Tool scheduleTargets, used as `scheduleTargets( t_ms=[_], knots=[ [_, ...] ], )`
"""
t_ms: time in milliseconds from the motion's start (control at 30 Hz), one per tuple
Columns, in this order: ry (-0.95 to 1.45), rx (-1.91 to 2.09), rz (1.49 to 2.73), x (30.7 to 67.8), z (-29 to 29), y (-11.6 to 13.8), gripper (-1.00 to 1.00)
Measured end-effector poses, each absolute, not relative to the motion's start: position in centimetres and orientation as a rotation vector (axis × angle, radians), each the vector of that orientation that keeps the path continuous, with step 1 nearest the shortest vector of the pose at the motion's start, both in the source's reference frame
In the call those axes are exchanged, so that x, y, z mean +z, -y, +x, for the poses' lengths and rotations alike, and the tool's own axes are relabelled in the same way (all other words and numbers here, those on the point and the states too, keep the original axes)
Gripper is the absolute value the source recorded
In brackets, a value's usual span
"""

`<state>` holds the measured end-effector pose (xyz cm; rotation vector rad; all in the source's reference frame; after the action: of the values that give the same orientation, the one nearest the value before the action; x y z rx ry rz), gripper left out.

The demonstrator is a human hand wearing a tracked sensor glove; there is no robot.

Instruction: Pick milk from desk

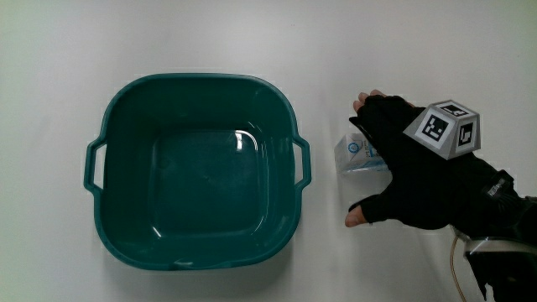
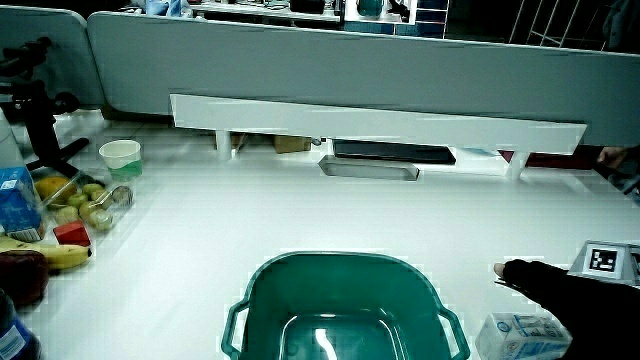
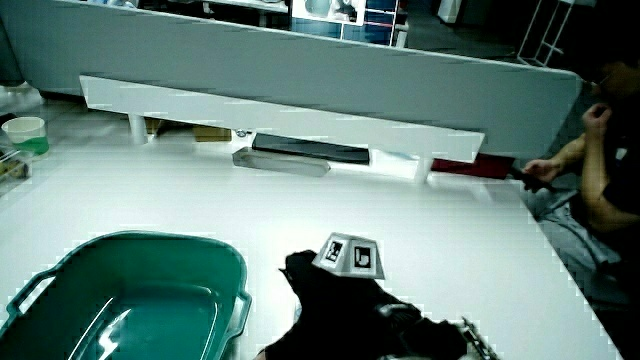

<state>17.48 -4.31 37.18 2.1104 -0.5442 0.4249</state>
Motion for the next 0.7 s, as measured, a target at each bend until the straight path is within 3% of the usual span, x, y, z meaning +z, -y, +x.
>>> scheduleTargets(
  t_ms=[700],
  knots=[
    [0.38, 0.308, 2.106, 41.8, 19.9, 5.8, 0.0]
  ],
)
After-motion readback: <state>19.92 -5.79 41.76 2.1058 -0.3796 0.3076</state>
